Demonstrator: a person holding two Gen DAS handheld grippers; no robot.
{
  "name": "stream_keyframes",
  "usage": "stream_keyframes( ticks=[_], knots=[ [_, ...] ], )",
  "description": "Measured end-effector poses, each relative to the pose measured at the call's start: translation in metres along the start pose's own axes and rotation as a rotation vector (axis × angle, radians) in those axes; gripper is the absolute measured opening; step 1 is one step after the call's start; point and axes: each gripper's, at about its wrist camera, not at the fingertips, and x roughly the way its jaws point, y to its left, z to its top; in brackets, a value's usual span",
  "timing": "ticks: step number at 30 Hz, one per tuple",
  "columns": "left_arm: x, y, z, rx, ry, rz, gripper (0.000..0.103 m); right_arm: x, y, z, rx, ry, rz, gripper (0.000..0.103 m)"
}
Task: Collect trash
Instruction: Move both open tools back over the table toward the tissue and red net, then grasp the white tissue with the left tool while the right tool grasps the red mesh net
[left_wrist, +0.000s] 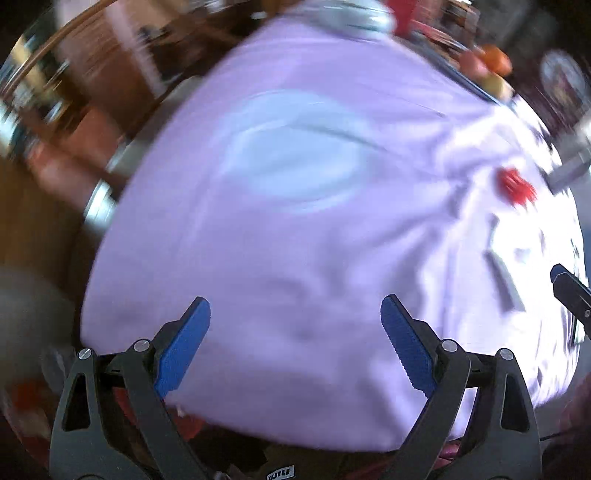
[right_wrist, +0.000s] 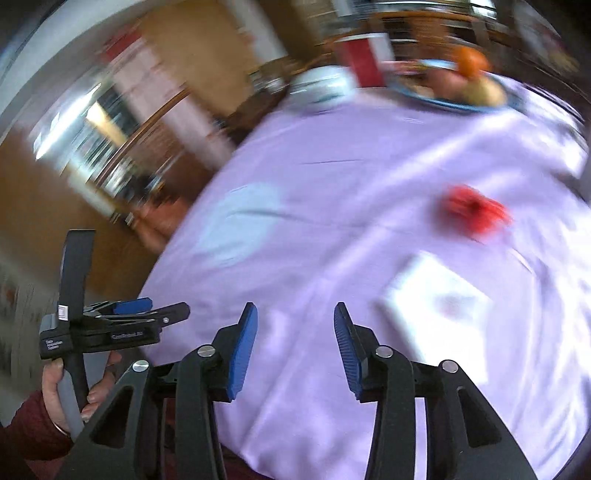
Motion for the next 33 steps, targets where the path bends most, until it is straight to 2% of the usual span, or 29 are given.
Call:
stream_keyframes(
  ticks=[5,9,16,20,26,33],
  knots=[
    [0.01,-0.06,0.02,0.172,0.003,-0.054,0.09,-0.025,-0.056,-0.032,0.183,-0.049,-0.073,0.045],
    [0.017,-0.106,0.023,0.296,0.012,-0.091,0.09,-0.042,-0.086,-0.053,0.265,-0.085,-0.124,0.045],
    [0.028,-0.185,0.026,0.499,0.012,-0.125,0.09,-0.07,-0.112,-0.076,0.349,-0.143,-0.172,0.047],
    [0.036,-0.221,0.018,0.593,0.012,-0.118,0.09,-0.077,-0.125,-0.088,0.393,-0.152,-0.183,0.047],
    [0.054,-0.242,0.013,0.638,0.049,-0.107,0.09,-0.095,-0.142,-0.108,0.441,-0.169,-0.196,0.048],
    [0.079,-0.263,0.008,0.657,0.077,-0.058,0.09,-0.101,-0.159,-0.116,0.47,-0.168,-0.194,0.048]
  ],
)
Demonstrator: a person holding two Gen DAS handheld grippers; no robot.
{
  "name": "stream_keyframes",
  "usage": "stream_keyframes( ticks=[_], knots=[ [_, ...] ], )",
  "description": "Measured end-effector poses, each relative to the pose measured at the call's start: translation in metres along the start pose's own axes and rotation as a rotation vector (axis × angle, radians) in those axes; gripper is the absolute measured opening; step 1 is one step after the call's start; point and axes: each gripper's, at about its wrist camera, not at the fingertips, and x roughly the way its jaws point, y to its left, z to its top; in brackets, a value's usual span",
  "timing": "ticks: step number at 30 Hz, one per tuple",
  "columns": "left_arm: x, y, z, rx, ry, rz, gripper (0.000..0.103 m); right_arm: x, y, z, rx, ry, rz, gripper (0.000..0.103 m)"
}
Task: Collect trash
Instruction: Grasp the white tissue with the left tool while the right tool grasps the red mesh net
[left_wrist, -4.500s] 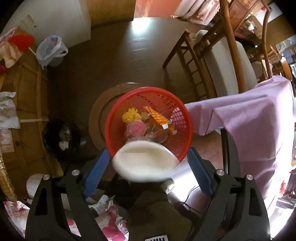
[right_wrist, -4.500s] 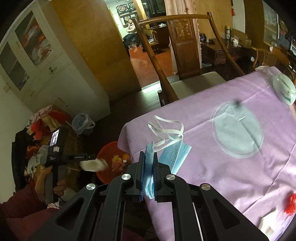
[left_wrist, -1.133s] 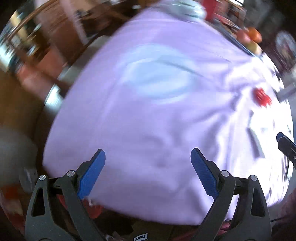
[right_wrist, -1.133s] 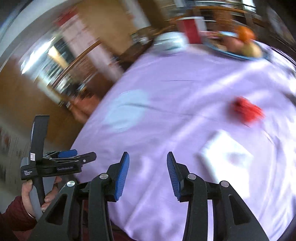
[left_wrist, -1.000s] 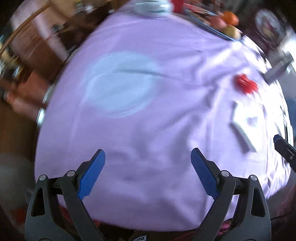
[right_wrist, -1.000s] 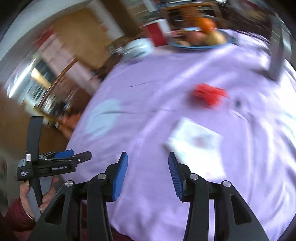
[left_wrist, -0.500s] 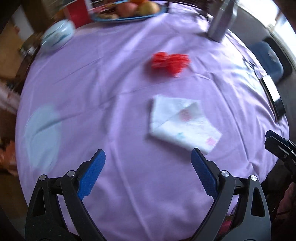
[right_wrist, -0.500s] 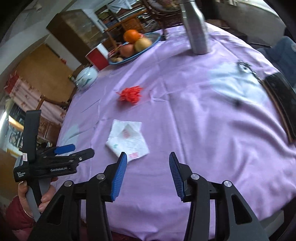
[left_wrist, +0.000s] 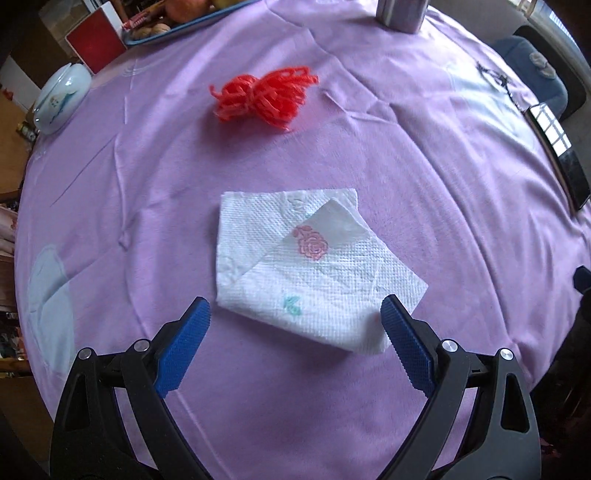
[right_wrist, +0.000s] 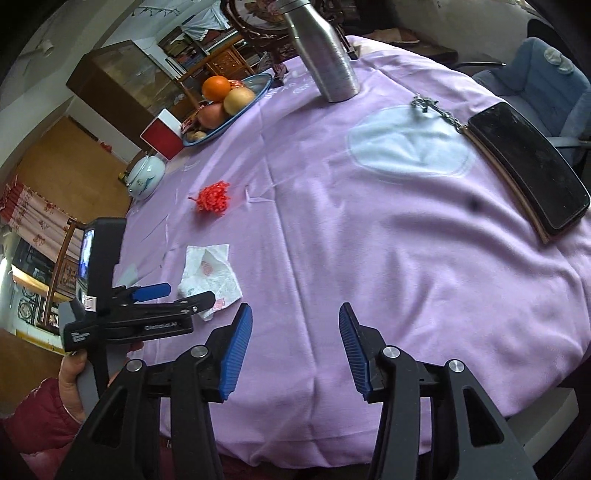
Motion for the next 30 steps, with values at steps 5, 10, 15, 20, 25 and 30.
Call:
stream_keyframes(
  ticks=[5,10,15,20,25,30],
  knots=[
    [0.013,-0.003,0.003,-0.029,0.013,0.019,0.094,0.001,-0.008,0.005,0.006,0.005,0.006,0.049],
    [0.02,0.01,0.0,-0.096,0.016,-0.026,0.098,0.011,-0.007,0.01,-0.011,0.03,0.027,0.049],
    [0.019,0.009,-0.008,-0.103,-0.018,-0.011,0.098,0.021,0.001,0.015,-0.045,0.054,0.048,0.049],
    [0.016,0.009,-0.016,-0.122,-0.04,-0.013,0.091,0.025,0.004,0.018,-0.059,0.061,0.06,0.049],
    [0.001,0.004,-0.015,-0.099,-0.057,-0.07,0.043,0.025,-0.001,0.018,-0.043,0.059,0.066,0.049],
    [-0.011,0.015,-0.007,-0.167,-0.068,-0.158,0.022,0.025,0.0,0.019,-0.059,0.052,0.063,0.049]
  ],
)
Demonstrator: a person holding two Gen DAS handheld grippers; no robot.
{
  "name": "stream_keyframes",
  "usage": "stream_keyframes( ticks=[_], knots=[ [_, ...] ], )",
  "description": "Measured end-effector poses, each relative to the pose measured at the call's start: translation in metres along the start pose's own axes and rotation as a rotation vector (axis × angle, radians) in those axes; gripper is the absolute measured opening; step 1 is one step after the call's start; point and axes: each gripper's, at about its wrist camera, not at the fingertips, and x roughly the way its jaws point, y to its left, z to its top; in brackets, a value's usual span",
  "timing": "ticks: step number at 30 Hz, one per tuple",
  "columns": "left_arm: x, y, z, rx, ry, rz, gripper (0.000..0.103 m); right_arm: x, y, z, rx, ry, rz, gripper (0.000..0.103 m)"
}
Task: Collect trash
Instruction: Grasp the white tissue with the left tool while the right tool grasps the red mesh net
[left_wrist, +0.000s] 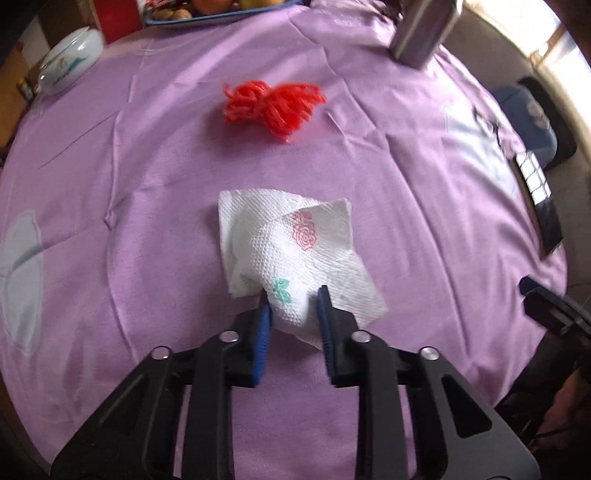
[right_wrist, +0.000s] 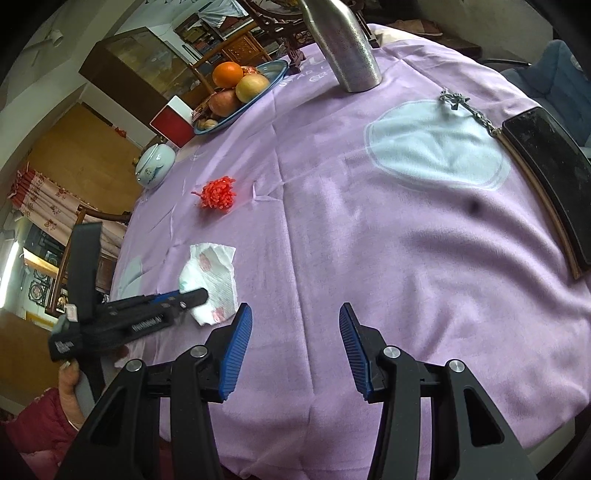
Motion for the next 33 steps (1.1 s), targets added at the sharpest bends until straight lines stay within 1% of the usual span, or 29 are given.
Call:
stream_keyframes(
  ticks=[4,8,13,16,20,23,27,29,31,33],
  knots=[
    [-0.017,0.02,0.003,-0.05,-0.035,0.026,0.02,0.005,0.005,0.007,-0.018,0.007,0.005,0.048],
    [-0.033,0.051,-0.004,-0.132,-0.058,0.074,0.02,0.019,0.025,0.028,-0.087,0.022,0.022,0.048],
    [-0.061,0.097,-0.034,-0.257,-0.079,0.117,0.02,0.043,0.06,0.063,-0.183,0.034,0.058,0.049],
    [-0.072,0.115,-0.051,-0.322,-0.086,0.156,0.02,0.064,0.082,0.082,-0.244,0.051,0.078,0.049],
    [-0.091,0.14,-0.079,-0.409,-0.094,0.187,0.02,0.094,0.105,0.102,-0.323,0.08,0.082,0.057],
    [-0.103,0.153,-0.097,-0.484,-0.103,0.221,0.02,0.116,0.119,0.115,-0.379,0.094,0.067,0.061],
    [-0.114,0.166,-0.117,-0.568,-0.107,0.256,0.02,0.15,0.134,0.125,-0.441,0.124,0.049,0.061],
    [-0.119,0.171,-0.127,-0.605,-0.107,0.271,0.02,0.164,0.139,0.129,-0.473,0.122,0.019,0.062],
    [-0.125,0.176,-0.137,-0.638,-0.108,0.287,0.02,0.176,0.14,0.131,-0.479,0.121,-0.006,0.062],
    [-0.129,0.179,-0.144,-0.66,-0.106,0.294,0.02,0.187,0.138,0.131,-0.457,0.128,-0.03,0.062]
  ],
)
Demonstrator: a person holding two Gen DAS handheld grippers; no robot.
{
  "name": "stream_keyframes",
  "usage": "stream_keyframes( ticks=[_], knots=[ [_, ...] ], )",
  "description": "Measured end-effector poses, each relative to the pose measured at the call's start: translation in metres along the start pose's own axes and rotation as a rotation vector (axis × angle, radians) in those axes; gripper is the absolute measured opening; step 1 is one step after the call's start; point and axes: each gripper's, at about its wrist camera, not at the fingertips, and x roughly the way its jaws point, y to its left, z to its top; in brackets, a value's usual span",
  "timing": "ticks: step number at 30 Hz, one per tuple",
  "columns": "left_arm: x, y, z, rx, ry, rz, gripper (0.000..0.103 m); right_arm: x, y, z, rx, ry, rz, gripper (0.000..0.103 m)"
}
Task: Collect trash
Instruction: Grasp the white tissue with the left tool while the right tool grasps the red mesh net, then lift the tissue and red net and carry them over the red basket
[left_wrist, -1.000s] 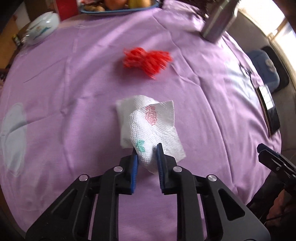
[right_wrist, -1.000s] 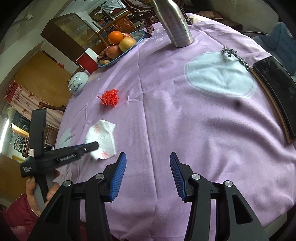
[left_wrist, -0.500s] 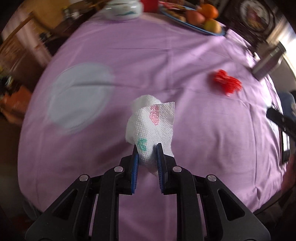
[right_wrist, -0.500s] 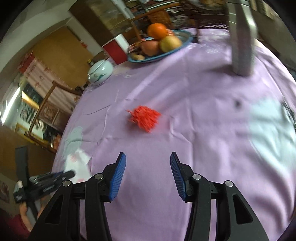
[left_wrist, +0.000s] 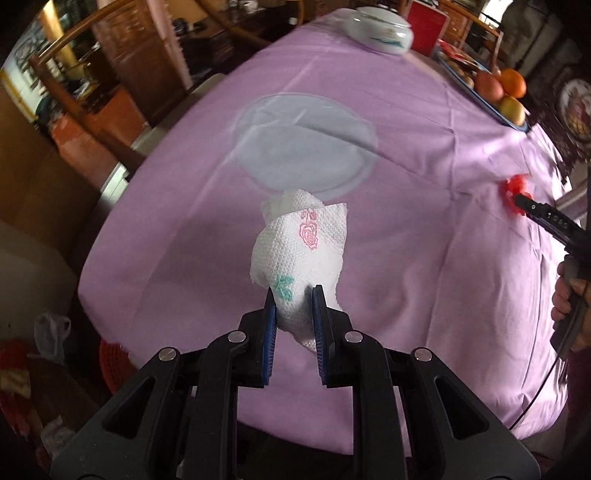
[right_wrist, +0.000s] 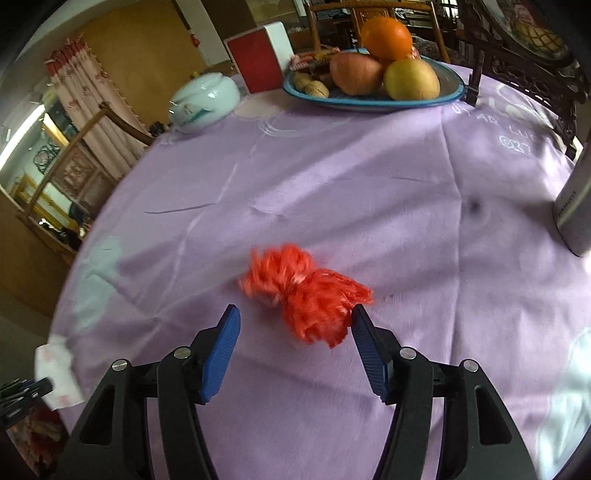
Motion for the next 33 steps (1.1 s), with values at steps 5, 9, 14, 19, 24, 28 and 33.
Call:
stream_keyframes(
  ticks=[5,9,14,19,24,28,33],
  knots=[
    [0.005,0.002,0.002,0.009,0.012,-0.009,0.02,-0.003,-0.006,-0.003,0.067,-0.016,0.036,0.01],
    [0.01,-0.013,0.014,0.078,0.007,-0.052,0.02,-0.034,-0.009,-0.016,0.104,-0.06,0.055,0.006],
    [0.018,-0.042,0.031,0.191,-0.003,-0.132,0.02,-0.073,-0.004,-0.051,0.134,-0.089,0.035,0.005],
    [0.025,-0.066,0.038,0.294,-0.004,-0.207,0.02,-0.107,0.004,-0.093,0.186,-0.11,-0.006,0.005],
    [0.03,-0.081,0.042,0.386,0.002,-0.278,0.02,-0.133,0.01,-0.133,0.272,-0.137,-0.061,0.005],
    [0.031,-0.084,0.041,0.432,0.007,-0.316,0.02,-0.148,0.014,-0.166,0.348,-0.143,-0.105,0.005],
    [0.023,-0.08,0.042,0.421,-0.021,-0.307,0.02,-0.161,0.014,-0.178,0.329,-0.148,-0.105,0.005]
  ],
)
